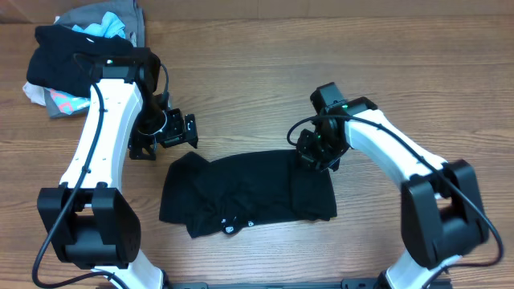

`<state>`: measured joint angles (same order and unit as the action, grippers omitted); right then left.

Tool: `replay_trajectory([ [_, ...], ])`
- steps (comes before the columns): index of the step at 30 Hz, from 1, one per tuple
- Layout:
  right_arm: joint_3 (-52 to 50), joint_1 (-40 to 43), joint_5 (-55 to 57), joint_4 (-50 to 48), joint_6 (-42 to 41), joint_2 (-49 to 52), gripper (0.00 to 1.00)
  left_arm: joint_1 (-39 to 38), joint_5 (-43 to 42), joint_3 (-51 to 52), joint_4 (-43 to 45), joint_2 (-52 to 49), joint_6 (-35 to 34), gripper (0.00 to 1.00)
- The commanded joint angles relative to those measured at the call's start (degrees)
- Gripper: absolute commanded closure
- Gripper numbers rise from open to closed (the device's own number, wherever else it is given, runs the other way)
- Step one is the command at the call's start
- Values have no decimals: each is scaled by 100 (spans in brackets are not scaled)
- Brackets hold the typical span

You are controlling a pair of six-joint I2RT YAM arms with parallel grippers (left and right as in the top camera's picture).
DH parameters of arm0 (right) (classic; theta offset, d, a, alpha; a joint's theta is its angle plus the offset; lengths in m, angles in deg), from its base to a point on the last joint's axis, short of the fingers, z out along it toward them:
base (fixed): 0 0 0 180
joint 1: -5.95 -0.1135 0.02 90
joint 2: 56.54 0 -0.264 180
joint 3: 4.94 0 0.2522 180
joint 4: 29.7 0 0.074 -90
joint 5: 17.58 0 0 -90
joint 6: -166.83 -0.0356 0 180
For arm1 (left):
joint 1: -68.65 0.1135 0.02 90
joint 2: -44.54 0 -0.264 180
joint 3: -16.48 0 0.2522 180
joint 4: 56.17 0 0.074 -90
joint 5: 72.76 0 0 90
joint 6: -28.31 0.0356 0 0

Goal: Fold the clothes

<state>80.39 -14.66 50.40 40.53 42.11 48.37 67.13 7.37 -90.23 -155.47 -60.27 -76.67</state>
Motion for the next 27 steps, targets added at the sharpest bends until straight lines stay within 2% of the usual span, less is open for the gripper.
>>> replay_trajectory([
  [1,372,122,0,114,28,-988,96,-44,-52,33,13,-7,87,0],
  [6,361,177,-116,245,616,-1414,82,-44,-46,33,31,-7,87,0],
  [9,101,175,-706,151,953,-1318,82,-44,-46,33,50,-7,87,0],
  [12,-308,133,-833,-114,992,-1095,83,-44,-46,33,48,-7,87,0],
  [18,-1316,197,-1790,-1589,1102,-352,85,-44,-46,35,4,-7,133,0],
  [23,-1582,173,-2555,-2455,1119,256,86,-44,-44,35,13,-7,131,0],
  [27,-1578,129,-2603,-2734,1069,444,87,-44,-44,35,17,-7,131,0],
])
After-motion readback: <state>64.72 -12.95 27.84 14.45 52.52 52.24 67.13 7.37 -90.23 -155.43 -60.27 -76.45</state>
